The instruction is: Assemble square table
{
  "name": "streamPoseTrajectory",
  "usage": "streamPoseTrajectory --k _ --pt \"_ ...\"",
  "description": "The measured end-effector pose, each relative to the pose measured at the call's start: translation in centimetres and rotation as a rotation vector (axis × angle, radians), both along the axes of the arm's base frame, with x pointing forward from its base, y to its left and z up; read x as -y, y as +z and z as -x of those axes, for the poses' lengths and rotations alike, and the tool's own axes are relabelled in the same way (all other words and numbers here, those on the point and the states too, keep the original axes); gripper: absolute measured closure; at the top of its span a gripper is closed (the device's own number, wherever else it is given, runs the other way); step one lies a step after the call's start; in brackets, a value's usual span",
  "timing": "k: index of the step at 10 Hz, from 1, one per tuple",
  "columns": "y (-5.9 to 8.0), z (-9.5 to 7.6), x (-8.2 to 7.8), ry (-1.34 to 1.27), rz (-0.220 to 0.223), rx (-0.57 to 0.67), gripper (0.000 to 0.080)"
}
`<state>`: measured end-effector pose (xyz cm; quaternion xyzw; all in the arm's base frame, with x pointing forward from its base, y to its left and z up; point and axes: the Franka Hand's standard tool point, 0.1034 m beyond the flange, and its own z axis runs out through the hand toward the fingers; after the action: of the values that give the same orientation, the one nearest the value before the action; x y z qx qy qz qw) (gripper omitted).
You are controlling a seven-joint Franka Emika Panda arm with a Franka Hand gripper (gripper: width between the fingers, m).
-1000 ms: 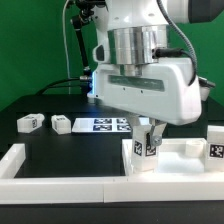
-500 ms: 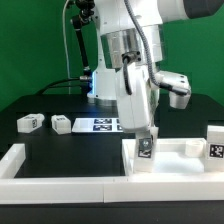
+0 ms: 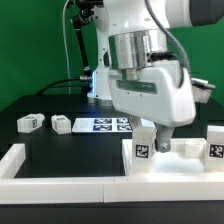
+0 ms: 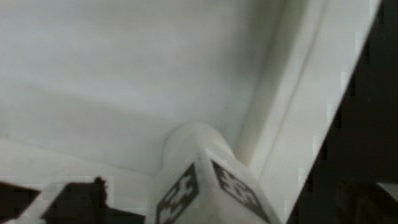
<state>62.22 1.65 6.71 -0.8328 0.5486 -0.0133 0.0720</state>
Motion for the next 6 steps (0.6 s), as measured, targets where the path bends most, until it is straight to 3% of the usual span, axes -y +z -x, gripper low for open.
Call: streamPoseTrajectory --k 3,4,6 --pt "0.0 0.0 0.3 0.277 0.037 0.026 0.0150" --pt "0.3 -0.4 1.2 0.556 0.087 0.055 0.0150" --pt "0.2 -0.4 1.7 0.569 0.088 0.057 0.0179"
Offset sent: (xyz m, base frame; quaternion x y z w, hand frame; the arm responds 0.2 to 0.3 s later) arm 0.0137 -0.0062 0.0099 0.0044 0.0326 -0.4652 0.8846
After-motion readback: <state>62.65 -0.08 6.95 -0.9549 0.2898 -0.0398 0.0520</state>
